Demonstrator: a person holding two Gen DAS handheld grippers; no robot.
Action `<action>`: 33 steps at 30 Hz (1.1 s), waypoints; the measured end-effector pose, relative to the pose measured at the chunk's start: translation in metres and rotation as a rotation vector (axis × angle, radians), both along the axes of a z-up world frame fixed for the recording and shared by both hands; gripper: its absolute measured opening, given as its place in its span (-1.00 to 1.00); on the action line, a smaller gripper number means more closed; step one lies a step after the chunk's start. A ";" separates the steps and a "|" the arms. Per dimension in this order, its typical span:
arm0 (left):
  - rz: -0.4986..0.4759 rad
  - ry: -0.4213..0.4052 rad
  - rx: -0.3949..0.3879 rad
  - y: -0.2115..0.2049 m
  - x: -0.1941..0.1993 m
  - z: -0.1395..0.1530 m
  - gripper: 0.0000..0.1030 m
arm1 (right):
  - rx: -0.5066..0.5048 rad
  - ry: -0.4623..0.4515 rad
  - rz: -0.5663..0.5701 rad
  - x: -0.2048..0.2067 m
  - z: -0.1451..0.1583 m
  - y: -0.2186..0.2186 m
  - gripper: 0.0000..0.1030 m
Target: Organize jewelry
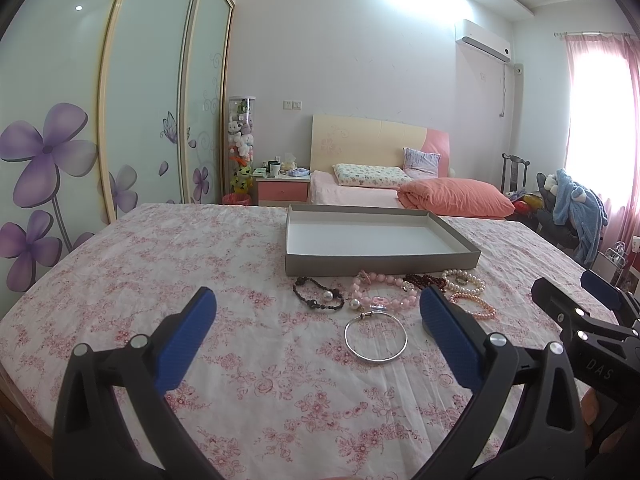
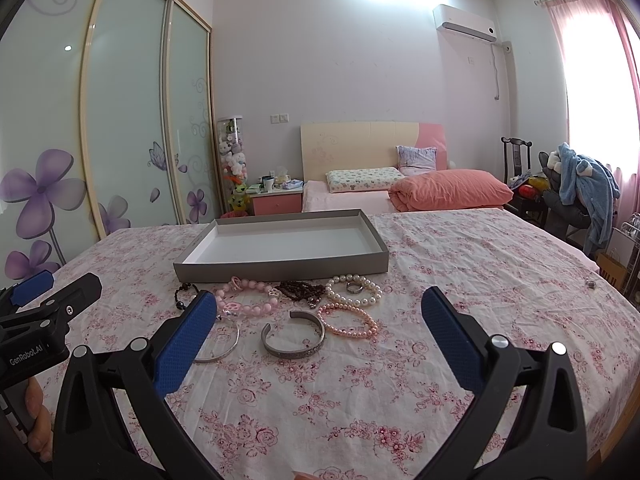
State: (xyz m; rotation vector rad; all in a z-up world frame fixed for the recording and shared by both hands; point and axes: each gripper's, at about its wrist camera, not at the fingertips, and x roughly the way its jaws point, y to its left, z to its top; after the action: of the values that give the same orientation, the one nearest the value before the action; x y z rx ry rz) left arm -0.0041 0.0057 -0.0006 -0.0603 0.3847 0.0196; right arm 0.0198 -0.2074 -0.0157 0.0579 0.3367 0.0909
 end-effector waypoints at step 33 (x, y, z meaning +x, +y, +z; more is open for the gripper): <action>0.009 0.148 0.005 -0.001 0.036 -0.020 0.92 | -0.042 0.216 -0.047 0.051 -0.022 -0.019 0.97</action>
State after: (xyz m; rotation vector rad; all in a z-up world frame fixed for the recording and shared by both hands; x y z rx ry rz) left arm 0.0317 0.0052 -0.0201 -0.0560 0.5324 0.0344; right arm 0.0711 -0.2262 -0.0381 0.0344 0.5526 0.0314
